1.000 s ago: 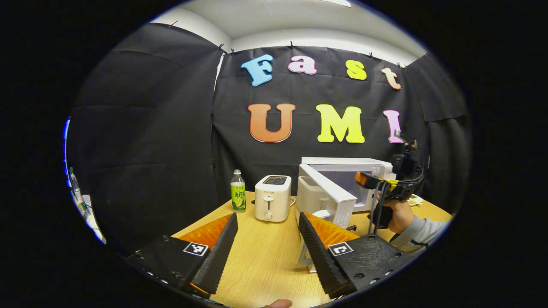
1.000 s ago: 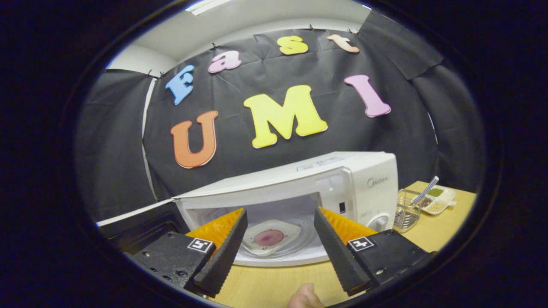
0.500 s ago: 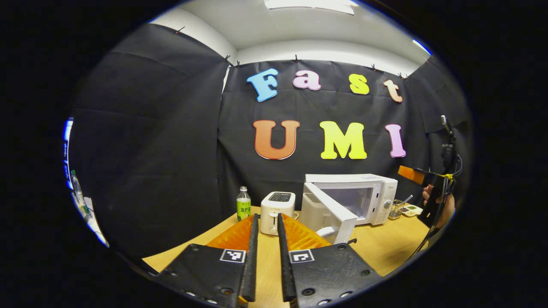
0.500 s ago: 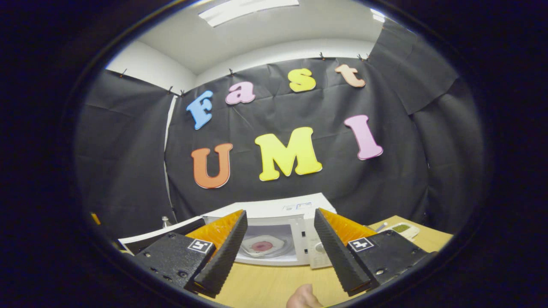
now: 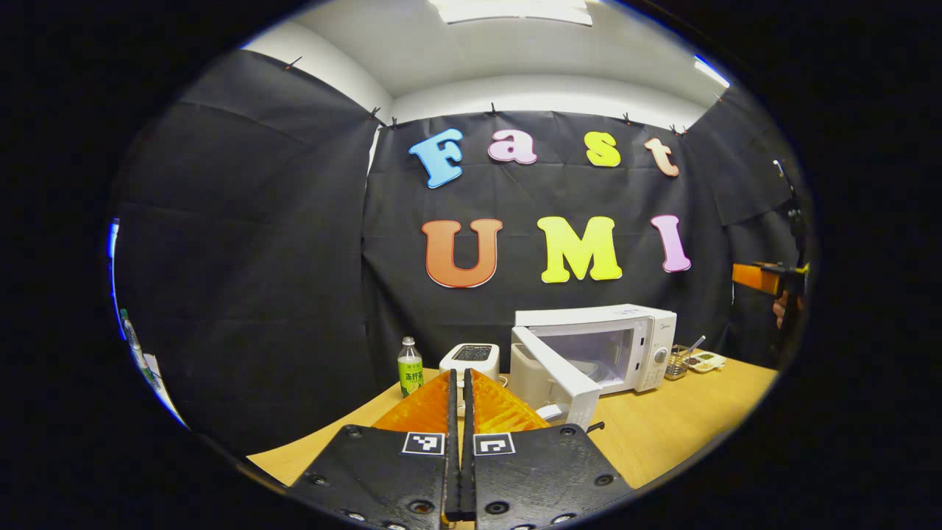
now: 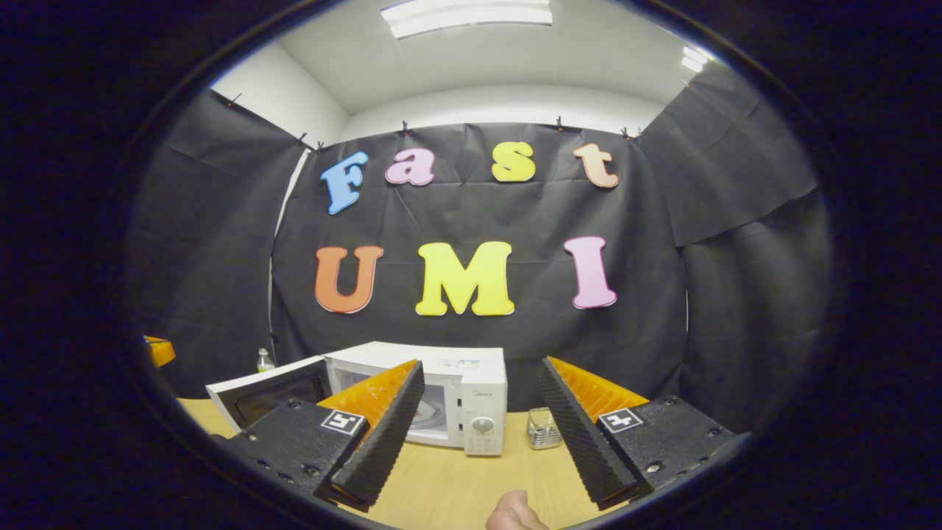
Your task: Open the microwave oven with the left hand, put the food in, and close the microwave oven.
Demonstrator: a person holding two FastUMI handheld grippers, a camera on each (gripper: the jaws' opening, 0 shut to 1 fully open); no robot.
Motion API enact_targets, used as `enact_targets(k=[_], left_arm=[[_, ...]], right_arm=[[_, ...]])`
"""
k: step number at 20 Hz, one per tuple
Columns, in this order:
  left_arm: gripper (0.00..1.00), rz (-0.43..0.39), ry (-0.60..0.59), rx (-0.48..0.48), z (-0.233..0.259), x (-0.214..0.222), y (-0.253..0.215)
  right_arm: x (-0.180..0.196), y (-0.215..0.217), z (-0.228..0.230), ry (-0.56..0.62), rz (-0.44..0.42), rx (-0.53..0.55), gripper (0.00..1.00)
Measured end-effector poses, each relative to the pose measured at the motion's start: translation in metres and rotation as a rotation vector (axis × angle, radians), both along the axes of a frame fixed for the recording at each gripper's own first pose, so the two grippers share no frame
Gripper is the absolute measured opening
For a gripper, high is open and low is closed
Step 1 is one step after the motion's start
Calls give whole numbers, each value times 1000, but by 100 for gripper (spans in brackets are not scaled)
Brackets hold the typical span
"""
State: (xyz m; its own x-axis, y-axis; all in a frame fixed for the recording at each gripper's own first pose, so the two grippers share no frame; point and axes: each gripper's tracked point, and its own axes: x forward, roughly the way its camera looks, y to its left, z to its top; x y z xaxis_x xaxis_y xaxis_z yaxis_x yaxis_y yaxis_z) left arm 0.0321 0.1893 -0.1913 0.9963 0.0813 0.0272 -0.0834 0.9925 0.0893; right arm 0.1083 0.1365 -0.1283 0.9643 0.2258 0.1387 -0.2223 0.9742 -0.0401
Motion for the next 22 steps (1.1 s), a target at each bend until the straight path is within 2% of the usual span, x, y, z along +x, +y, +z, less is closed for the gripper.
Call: enact_targets(k=[3, 4, 5, 6, 7, 8, 9, 10, 11, 12, 14, 15, 19, 20, 22], left_arm=[[0, -39, 67, -21, -35, 21, -9], [0, -49, 89, -26, -46, 25, -9], [0, -60, 105, -34, -57, 29, -11], [0, -79, 114, -45, -65, 33, -16], [0, -108, 109, -63, -69, 34, -25], [0, -128, 105, -71, -72, 34, -31], [0, -143, 103, -74, -74, 36, -37], [0, -144, 101, -59, -77, 37, -41], [0, -141, 104, -43, -77, 39, -44], [0, -148, 106, -33, -79, 38, -47], [0, -179, 88, -38, -71, 35, -64], [0, -191, 84, -41, -69, 34, -74], [0, -198, 104, -23, -81, 37, -98], [0, -206, 104, -25, -82, 38, -106], [0, -221, 108, -44, -87, 40, -118]], right_arm=[[-10, -11, 21, -83, -51, -29, 100], [-17, -14, 19, -78, -63, -41, 91], [-20, -17, 18, -69, -72, -48, 92], [-24, -18, 16, -58, -71, -50, 100], [-27, -19, 12, -29, -64, -50, 92], [-27, -20, 10, -10, -48, -42, 92], [-30, -21, 8, 14, -42, -29, 100], [-33, -25, 5, 31, -35, -21, 92], [-36, -28, 4, 44, -30, -18, 100], [-40, -34, 4, 50, -32, -20, 92], [-47, -47, 4, 51, -39, -28, 92], [-51, -50, 4, 46, -33, -24, 100], [-59, -74, 6, 38, -50, -8, 100], [-60, -80, 4, 38, -54, -8, 92], [-66, -93, 1, 44, -63, 1, 92]])
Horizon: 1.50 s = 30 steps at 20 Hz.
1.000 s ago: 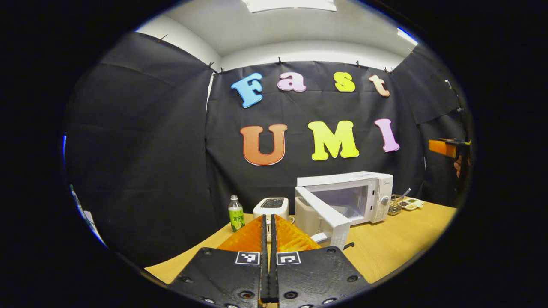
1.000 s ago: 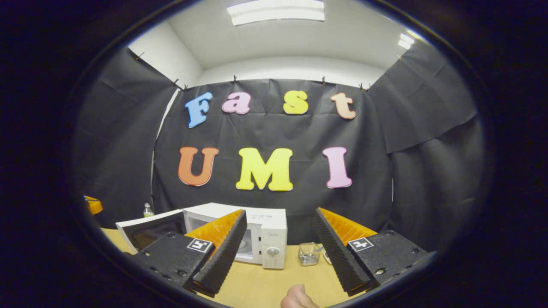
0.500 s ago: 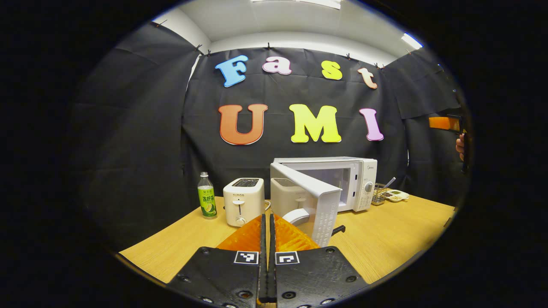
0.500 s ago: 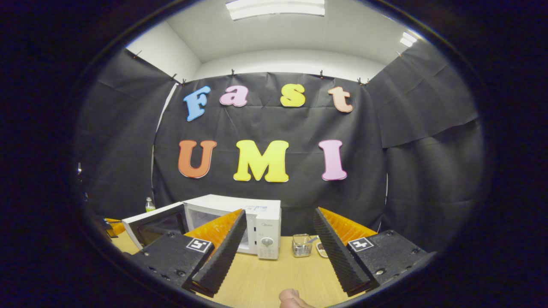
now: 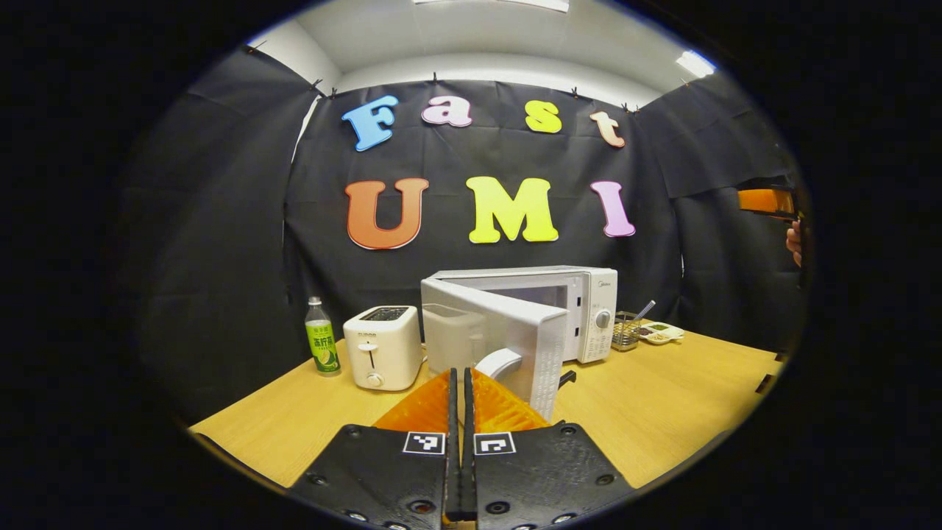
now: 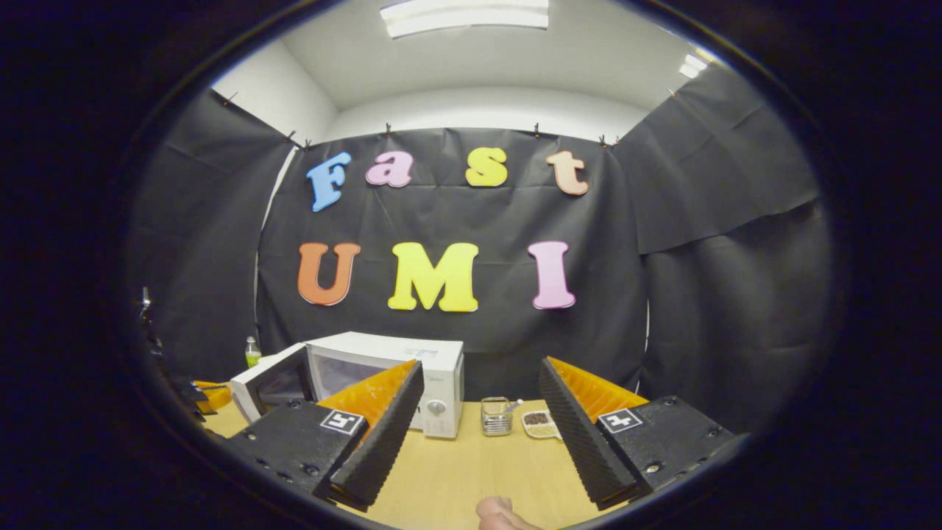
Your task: Open the microwave oven with the left hand, put the food in, and close the microwave oven.
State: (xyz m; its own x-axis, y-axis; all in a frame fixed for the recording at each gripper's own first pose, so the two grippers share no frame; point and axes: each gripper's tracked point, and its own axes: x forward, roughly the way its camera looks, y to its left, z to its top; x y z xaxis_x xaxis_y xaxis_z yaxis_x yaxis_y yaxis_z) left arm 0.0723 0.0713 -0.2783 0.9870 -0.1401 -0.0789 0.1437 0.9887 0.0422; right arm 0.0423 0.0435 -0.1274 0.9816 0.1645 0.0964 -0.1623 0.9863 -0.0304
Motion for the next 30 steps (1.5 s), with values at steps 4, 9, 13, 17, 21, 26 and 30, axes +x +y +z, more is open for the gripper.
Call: enact_targets(k=[4, 9, 13, 17, 21, 26, 30], left_arm=[[0, -6, 12, -30, -12, 20, -22], [0, -73, 34, -37, -27, 53, -62], [0, -199, 48, -20, -39, 81, -99], [0, -258, 68, -46, -44, 109, -122], [0, -298, 46, -100, -36, 132, -144], [0, -311, 20, -66, -31, 159, -170], [0, -304, 30, -35, -35, 180, -188]], right_arm=[[-13, -31, 3, 4, -19, 22, 100], [-10, -48, 6, -5, -28, 39, 100], [-9, -61, 7, -10, -36, 45, 100], [-9, -70, 8, -15, -57, 56, 100], [-9, -77, 9, -24, -71, 48, 92], [-12, -84, 10, -35, -95, 39, 100], [-10, -90, 4, -23, -97, 47, 100]])
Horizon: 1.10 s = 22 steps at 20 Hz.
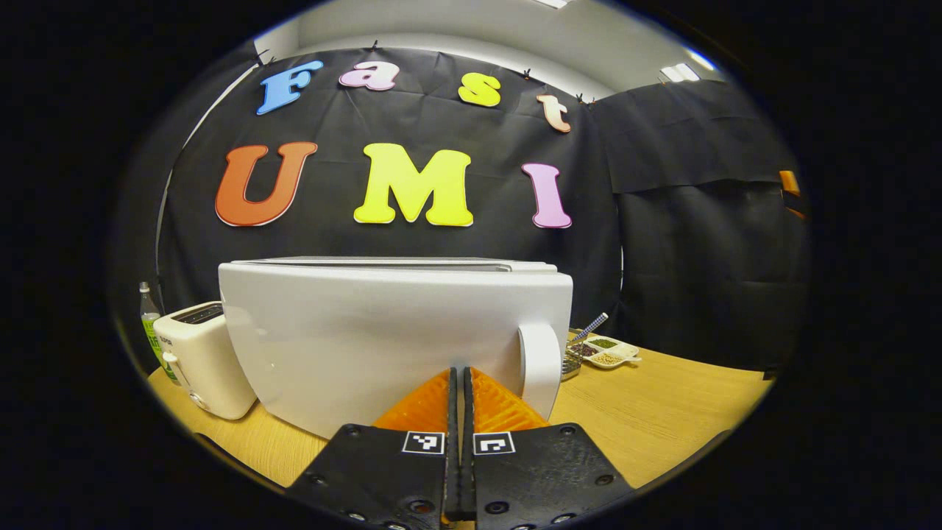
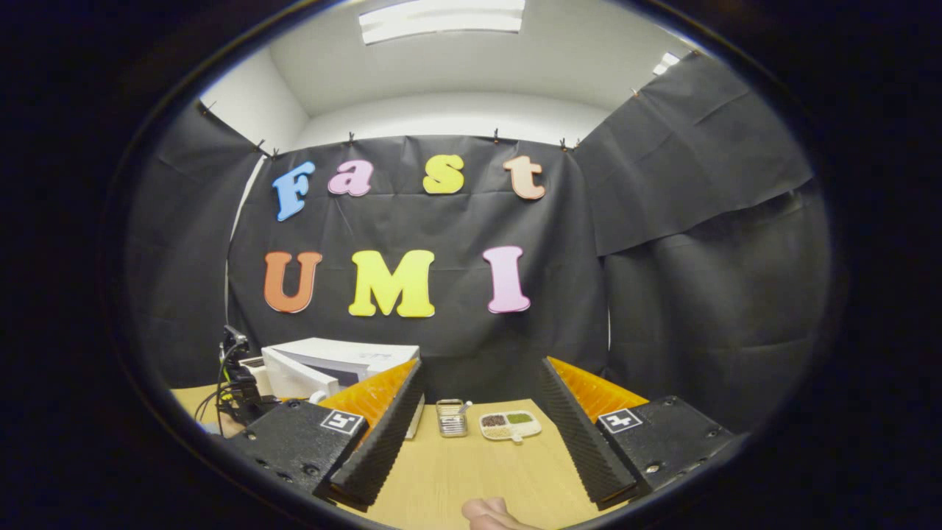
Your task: Open the microwave oven with the left hand, put the food in, and close the microwave oven.
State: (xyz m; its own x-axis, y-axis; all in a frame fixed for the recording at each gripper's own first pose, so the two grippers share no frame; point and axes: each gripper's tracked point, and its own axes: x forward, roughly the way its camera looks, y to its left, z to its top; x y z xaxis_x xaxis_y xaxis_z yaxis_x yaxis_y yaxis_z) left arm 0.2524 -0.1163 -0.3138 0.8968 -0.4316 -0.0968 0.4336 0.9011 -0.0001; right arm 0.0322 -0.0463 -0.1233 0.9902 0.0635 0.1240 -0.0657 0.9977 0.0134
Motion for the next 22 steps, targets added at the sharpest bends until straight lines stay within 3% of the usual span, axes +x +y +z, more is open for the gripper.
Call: enact_targets(k=[4, 5, 6, 7, 11, 12, 14, 18, 19, 22], left_arm=[[0, 7, 33, -26, -9, 21, -18], [0, 12, 35, -33, -9, 26, -22], [0, 15, 39, -34, -11, 31, -26], [0, 19, 37, -33, -12, 37, -29], [0, 38, 48, -9, -21, 65, -40], [0, 43, 62, 0, -25, 71, -44], [0, 79, 74, 24, -31, 83, -44], [1, 79, 76, -13, -29, 86, -49], [1, 84, 75, -18, -29, 86, -50], [1, 120, 61, -4, -27, 94, -49]], right_arm=[[8, -6, -7, 20, -1, -6, 100], [10, -7, -9, 24, -2, -11, 92], [12, -9, -9, 25, -3, -13, 100], [12, -11, -9, 24, -3, -15, 92], [11, -20, -14, 30, -7, -16, 92], [11, -20, -17, 39, -2, -13, 100], [10, -22, -23, 65, 1, -18, 100], [1, -26, -22, 67, -2, -8, 100], [-1, -26, -23, 71, -2, -11, 92], [-10, -22, -23, 81, 5, -37, 92]])
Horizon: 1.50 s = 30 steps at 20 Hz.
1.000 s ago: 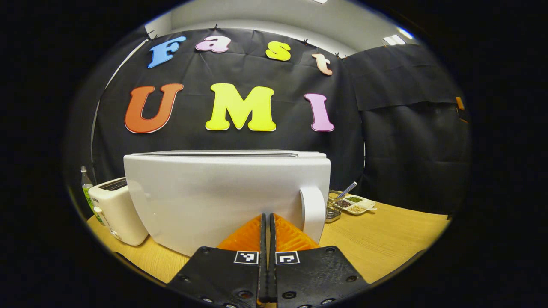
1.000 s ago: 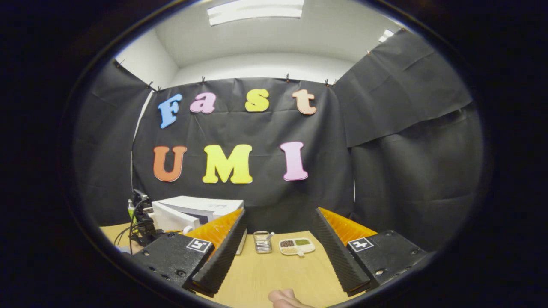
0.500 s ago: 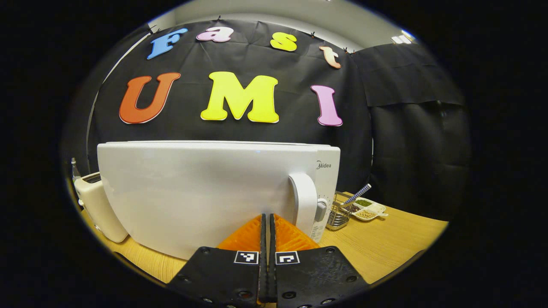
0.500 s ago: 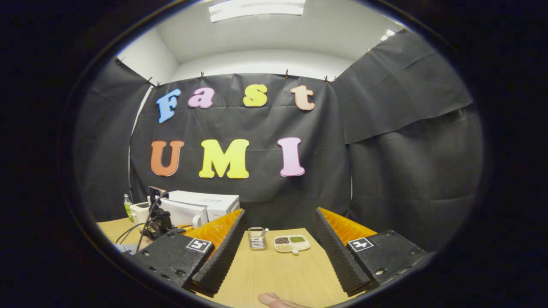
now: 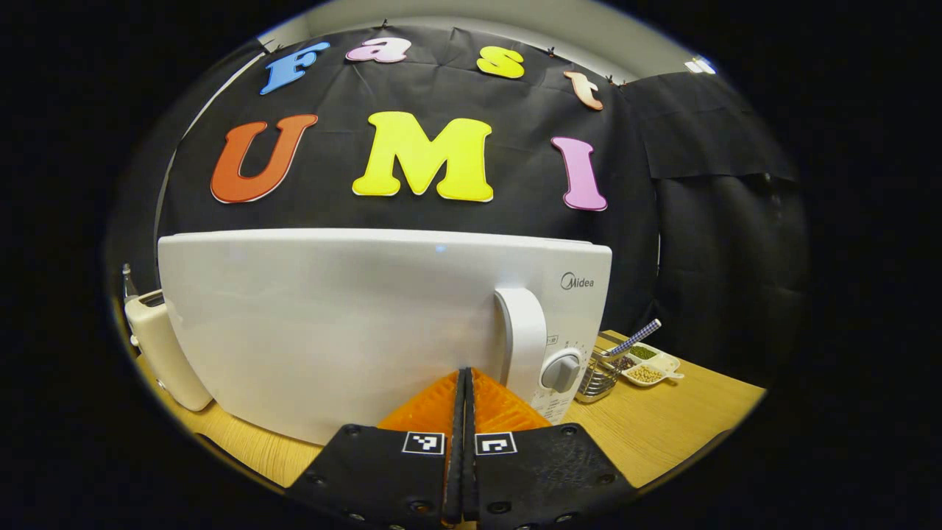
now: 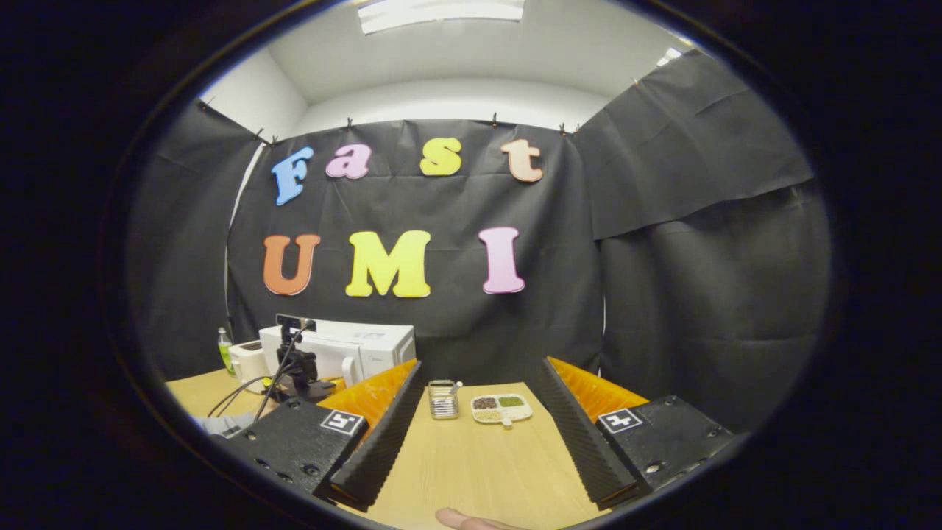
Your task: Open the microwave oven with the left hand, put the food in, and close the microwave oven.
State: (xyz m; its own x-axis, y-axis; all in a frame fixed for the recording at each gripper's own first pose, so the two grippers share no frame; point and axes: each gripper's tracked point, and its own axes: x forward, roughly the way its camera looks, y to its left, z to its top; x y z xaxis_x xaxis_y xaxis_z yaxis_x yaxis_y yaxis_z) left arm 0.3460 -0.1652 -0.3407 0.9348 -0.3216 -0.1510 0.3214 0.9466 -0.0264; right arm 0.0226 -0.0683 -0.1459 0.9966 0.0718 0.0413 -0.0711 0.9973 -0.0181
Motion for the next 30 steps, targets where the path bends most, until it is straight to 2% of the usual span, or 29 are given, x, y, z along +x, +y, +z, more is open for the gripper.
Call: enact_targets(k=[1, 2, 3, 4, 5, 6, 7, 8, 9, 10, 11, 12, 13, 14, 15, 16, 17, 19, 20, 21, 24, 25, 26, 30], left_arm=[[0, 15, 47, 9, -2, -8, 4], [0, 23, 20, 4, -3, -1, -1], [1, 21, 36, 22, -7, -1, -3], [1, 17, 25, 24, -4, -1, -3], [1, 13, 34, 11, -5, 0, -3], [0, 13, 40, -11, -3, -1, -2], [1, 17, 60, -30, -4, -3, -2], [1, 26, 85, -40, -5, -5, -1], [1, 32, 114, -43, -9, -11, 0], [2, 42, 141, -38, -9, -22, 4], [16, 41, 167, -47, -11, -29, 4], [24, 44, 193, -56, -11, -42, 3], [40, 54, 204, -66, -11, -52, 7], [48, 64, 221, -76, -10, -64, 11], [57, 73, 230, -71, -8, -76, 16], [79, 94, 214, -47, -1, -90, 27], [85, 129, 180, -11, 9, -104, 41], [84, 199, 127, 49, 31, -131, 68], [88, 223, 122, 63, 40, -149, 78], [98, 244, 120, 76, 49, -164, 86], [97, 306, 75, 141, 87, -213, 113], [97, 313, 68, 148, 100, -230, 117], [96, 315, 63, 142, 112, -248, 120], [97, 267, -39, 116, 166, -319, 122]], right_arm=[[-4, 1, 1, -1, 1, -4, 92], [-8, 1, 3, -4, 2, -4, 100], [-11, 0, 3, -8, 3, -1, 92], [-12, 0, 1, -6, 3, 5, 100], [-12, 0, 0, -9, 8, 14, 100], [-12, -1, -3, -1, 8, 25, 92], [-11, -2, -11, 13, 5, 35, 100], [-10, -3, -18, 33, 2, 42, 92], [-10, -2, -25, 53, 3, 48, 100], [-11, -1, -31, 69, 9, 51, 92], [-12, 2, -33, 73, 26, 58, 92], [-15, 7, -35, 76, 44, 66, 100], [-15, 9, -40, 82, 55, 72, 92], [-17, 10, -43, 85, 66, 70, 100], [-18, 11, -46, 86, 68, 64, 100], [-19, 10, -47, 87, 64, 57, 100], [-21, 10, -48, 86, 60, 53, 100], [-26, 9, -47, 80, 60, 55, 100], [-28, 8, -47, 80, 54, 59, 92], [-30, 6, -46, 74, 46, 61, 100], [-33, 3, -39, 55, 22, 58, 100], [-35, 4, -36, 50, 19, 66, 100], [-35, 5, -32, 51, 15, 73, 92], [-32, 8, -19, 48, -3, 76, 92]])
